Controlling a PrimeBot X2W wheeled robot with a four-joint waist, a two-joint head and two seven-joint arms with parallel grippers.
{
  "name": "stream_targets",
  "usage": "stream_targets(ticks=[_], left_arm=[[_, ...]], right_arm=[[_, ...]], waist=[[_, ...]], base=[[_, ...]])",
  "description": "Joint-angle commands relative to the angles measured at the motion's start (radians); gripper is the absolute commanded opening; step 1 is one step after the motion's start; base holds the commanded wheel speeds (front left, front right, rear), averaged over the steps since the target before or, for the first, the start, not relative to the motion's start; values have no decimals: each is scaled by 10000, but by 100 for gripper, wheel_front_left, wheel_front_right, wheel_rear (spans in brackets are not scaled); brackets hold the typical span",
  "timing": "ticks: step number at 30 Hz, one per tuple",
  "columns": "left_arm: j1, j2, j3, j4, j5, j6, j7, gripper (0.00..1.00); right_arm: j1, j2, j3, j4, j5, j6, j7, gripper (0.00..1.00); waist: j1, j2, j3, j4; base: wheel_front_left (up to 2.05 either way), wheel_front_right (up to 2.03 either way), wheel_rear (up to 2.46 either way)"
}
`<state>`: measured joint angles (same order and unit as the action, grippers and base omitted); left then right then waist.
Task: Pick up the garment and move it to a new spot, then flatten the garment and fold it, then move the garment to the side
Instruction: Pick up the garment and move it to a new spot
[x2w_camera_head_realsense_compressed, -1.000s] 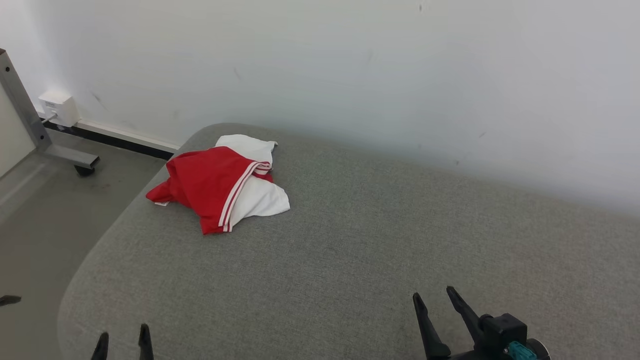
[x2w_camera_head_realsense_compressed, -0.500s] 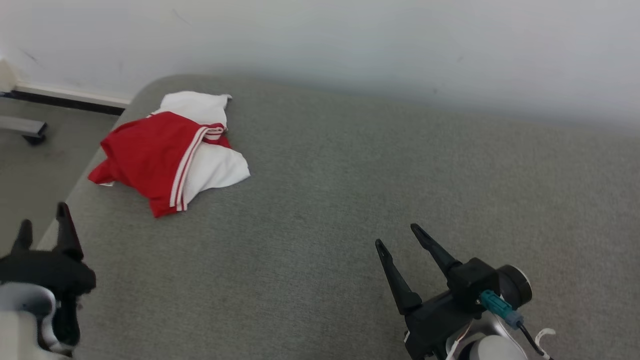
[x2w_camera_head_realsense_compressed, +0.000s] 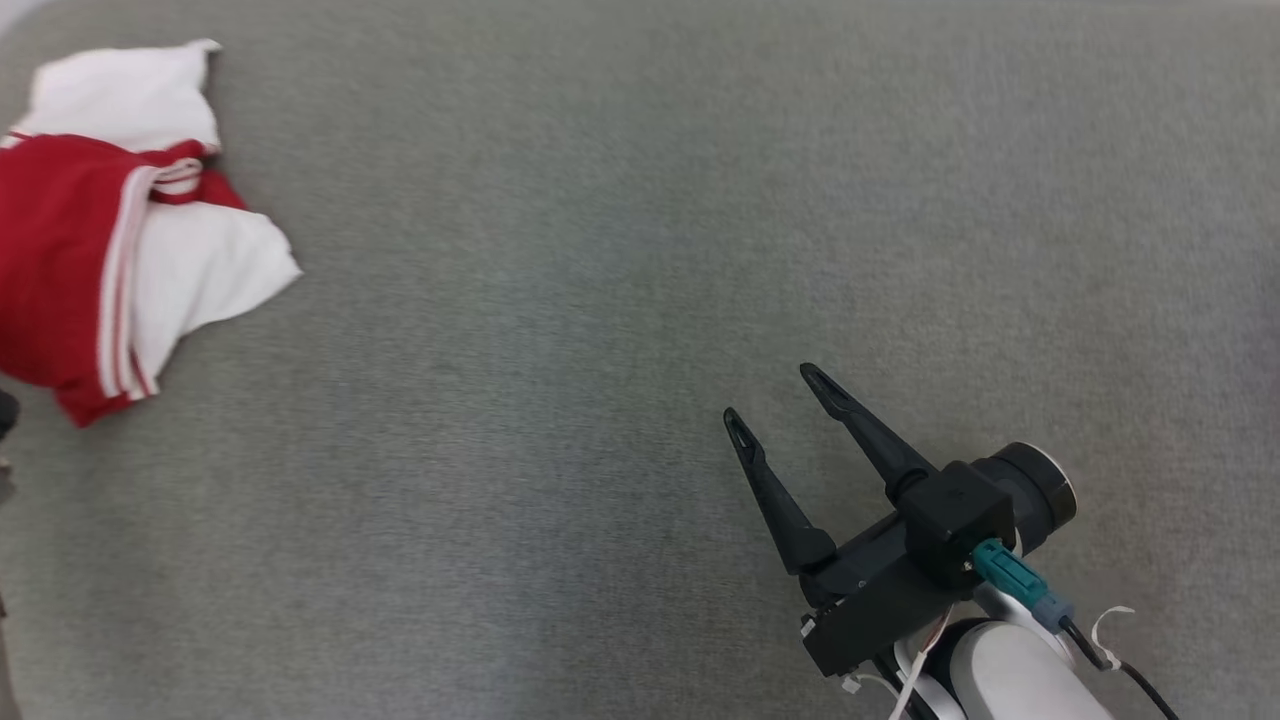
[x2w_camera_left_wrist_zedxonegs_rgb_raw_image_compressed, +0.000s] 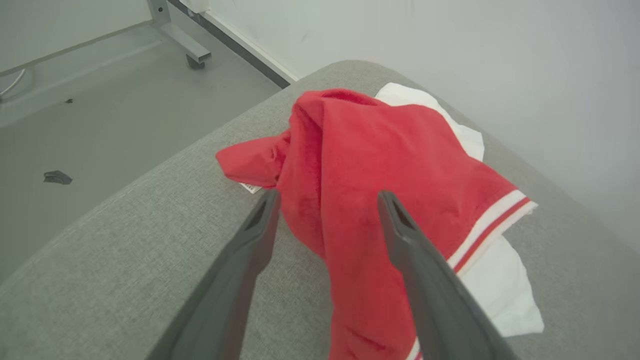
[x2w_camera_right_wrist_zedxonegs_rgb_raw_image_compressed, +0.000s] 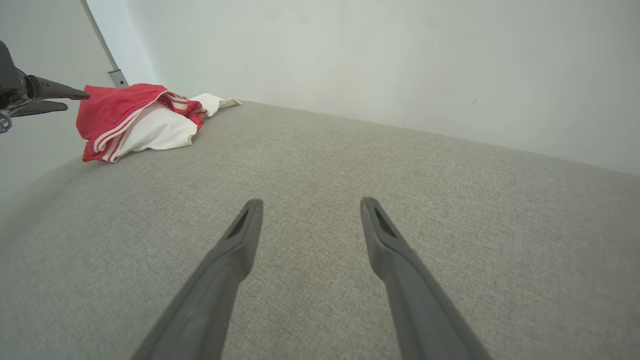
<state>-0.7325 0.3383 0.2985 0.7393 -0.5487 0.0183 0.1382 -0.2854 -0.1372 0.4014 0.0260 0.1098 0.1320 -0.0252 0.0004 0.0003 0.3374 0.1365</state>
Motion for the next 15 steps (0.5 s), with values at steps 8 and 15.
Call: stream_targets(ticks=[8, 15], left_arm=[[-730, 385, 152, 839, -248, 490, 595, 100], [-717, 157, -8, 1102, -311, 383, 470, 0]], right_arm=[[-203, -210, -51, -517, -54, -29, 101, 100], [-18, 2, -234, -246, 8, -29, -95, 100]], waist=[[-4, -3, 1709, -1656], [-4, -3, 1240, -1639]], base=[[0, 0, 0], [0, 0, 0]])
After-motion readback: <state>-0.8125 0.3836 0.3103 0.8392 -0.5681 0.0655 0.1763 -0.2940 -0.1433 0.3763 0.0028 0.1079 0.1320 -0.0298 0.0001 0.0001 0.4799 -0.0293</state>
